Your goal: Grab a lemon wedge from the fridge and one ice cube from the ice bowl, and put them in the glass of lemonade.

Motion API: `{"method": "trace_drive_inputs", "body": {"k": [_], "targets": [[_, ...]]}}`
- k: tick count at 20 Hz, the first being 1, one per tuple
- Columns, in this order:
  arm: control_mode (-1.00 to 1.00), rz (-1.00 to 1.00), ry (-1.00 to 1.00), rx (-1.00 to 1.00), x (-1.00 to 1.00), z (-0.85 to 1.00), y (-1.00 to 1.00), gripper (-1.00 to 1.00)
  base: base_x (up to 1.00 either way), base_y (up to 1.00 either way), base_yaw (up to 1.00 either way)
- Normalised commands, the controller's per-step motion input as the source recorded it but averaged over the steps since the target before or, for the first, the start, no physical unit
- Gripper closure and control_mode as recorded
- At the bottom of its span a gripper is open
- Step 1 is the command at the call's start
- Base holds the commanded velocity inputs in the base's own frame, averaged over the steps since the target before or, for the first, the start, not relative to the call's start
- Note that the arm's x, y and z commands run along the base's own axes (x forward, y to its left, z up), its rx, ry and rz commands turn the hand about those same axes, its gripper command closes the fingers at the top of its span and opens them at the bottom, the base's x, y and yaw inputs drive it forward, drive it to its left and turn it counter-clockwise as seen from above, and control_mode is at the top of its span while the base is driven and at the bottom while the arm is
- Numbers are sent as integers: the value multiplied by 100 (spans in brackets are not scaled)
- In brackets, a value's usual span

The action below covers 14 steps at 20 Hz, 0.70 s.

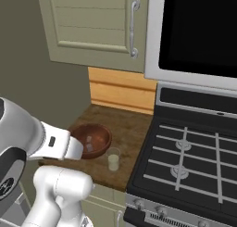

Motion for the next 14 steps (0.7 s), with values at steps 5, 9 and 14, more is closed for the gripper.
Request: {"method": "trace_drive_inputs", "body": {"k": [5, 9, 14], "targets": [[100, 0, 0, 0, 0, 0, 0, 100, 6, -4, 0], [100, 0, 0, 0, 0, 0, 0, 100, 6, -10, 0], [100, 0, 0, 0, 0, 0, 0, 100, 33, 0, -3]]}}
